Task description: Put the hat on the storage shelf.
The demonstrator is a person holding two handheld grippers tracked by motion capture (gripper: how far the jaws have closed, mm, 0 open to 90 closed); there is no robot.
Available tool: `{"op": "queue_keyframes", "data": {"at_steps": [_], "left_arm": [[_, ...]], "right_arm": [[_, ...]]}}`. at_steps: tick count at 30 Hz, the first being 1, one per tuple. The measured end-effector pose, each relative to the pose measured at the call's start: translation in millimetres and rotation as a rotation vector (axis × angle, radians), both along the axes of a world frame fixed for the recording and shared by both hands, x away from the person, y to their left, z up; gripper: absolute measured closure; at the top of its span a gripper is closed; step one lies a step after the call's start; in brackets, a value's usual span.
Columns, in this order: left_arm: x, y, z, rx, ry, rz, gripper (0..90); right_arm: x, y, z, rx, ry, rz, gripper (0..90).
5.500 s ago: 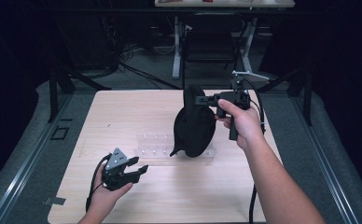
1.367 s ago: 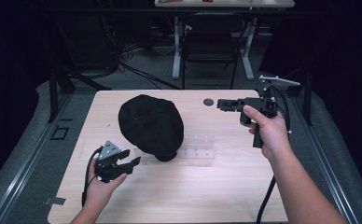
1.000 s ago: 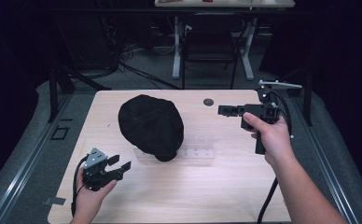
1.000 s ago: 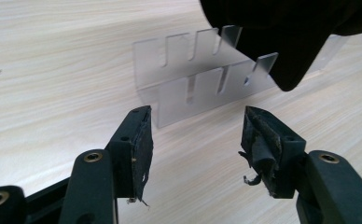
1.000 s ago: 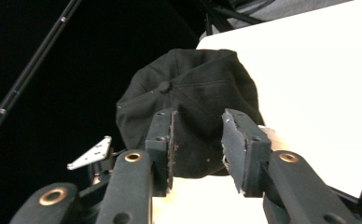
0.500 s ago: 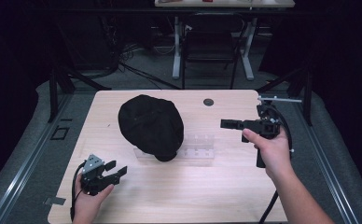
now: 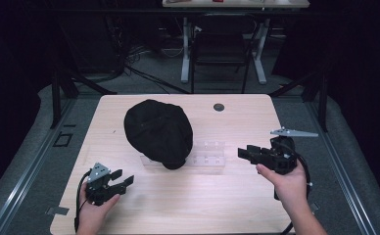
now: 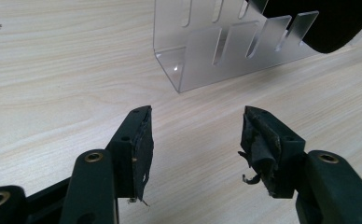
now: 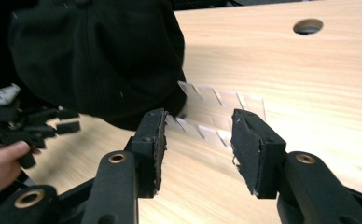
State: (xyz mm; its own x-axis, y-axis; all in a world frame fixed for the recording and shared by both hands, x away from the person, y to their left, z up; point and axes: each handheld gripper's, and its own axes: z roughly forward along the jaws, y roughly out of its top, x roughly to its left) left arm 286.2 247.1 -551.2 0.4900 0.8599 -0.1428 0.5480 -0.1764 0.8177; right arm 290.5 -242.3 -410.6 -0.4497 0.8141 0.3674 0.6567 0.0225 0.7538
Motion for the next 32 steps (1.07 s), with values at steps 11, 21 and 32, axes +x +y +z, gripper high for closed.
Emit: {"op": "queue_keyframes", "data": {"at_steps": [11, 21, 32], "left_arm": [[0.2, -3.0, -1.0, 0.005, 0.001, -0.008, 44.0], [0.0, -6.2, -1.9, 0.016, 0.001, -0.02, 44.1], [-2.4, -16.4, -1.6, 0.014, -0.019, -0.065, 43.9]], "right_arm": [[-20.9, 1.5, -51.9, -0.13, -0.04, -0.03, 54.7], [-32.7, -9.6, -87.0, -0.101, -0.039, -0.082, 54.7], [-40.8, -24.5, -123.6, -0.158, -0.049, -0.156, 55.8]]}}
